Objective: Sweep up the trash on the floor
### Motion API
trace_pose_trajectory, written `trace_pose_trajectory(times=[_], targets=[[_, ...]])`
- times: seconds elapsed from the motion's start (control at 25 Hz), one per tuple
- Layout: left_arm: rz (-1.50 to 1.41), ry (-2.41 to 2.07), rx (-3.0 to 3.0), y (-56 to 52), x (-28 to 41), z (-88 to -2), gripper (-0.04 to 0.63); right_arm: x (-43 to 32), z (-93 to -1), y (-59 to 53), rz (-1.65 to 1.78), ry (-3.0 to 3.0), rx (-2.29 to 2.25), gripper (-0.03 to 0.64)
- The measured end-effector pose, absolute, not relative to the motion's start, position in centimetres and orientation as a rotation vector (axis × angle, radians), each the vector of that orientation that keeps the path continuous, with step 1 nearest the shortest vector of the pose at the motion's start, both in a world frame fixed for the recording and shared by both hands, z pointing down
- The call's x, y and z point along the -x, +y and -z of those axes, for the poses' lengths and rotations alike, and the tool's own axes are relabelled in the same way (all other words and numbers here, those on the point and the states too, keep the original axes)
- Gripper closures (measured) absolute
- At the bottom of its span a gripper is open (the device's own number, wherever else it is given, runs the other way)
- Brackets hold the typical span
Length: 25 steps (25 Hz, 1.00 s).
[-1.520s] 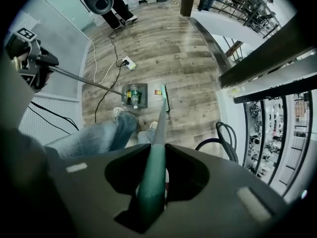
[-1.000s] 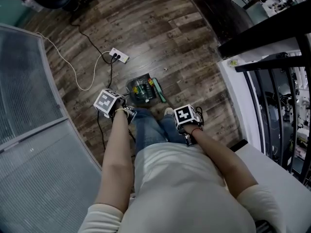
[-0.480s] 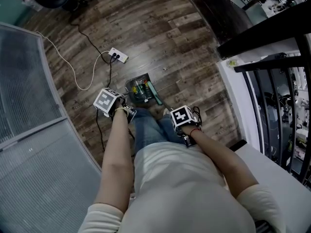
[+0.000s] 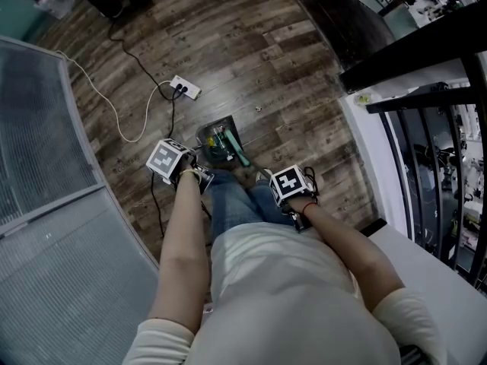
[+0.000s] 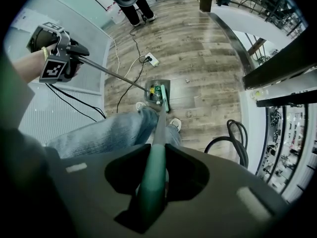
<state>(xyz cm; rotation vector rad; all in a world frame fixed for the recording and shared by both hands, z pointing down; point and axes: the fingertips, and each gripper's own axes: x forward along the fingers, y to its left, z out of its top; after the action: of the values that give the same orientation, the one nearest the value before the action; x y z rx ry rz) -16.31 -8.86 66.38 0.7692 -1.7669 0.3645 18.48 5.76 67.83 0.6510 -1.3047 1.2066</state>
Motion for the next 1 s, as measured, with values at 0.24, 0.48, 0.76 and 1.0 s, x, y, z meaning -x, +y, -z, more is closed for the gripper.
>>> trace_pose_trajectory(times=[0.24,0.48,0.76,1.0], targets=[[-0.361,-1.766,-0.77,-9.2,16.3,-66.4,0.466,-19.6,-66.8,5.0,-1.176,-1.316,-0.66,0.522],[-0.359,-1.765,-0.77,-9.2,16.3,-66.5,0.465,-19.8,-66.6,4.5,-1.174,-1.327,-0.679,0.522],[-0.355,-1.763,-0.769,-9.4,16.3,-66.4,0.465,-20.8,-66.3,2.9,-1.22,-1.33,-0.744,0.522],[-0.351,-1.762,-0.771,-9.4,16.5,-66.5,0.463,-22.4,-66.1,-0.1,-1.211,-1.338,-0.824,0.522]])
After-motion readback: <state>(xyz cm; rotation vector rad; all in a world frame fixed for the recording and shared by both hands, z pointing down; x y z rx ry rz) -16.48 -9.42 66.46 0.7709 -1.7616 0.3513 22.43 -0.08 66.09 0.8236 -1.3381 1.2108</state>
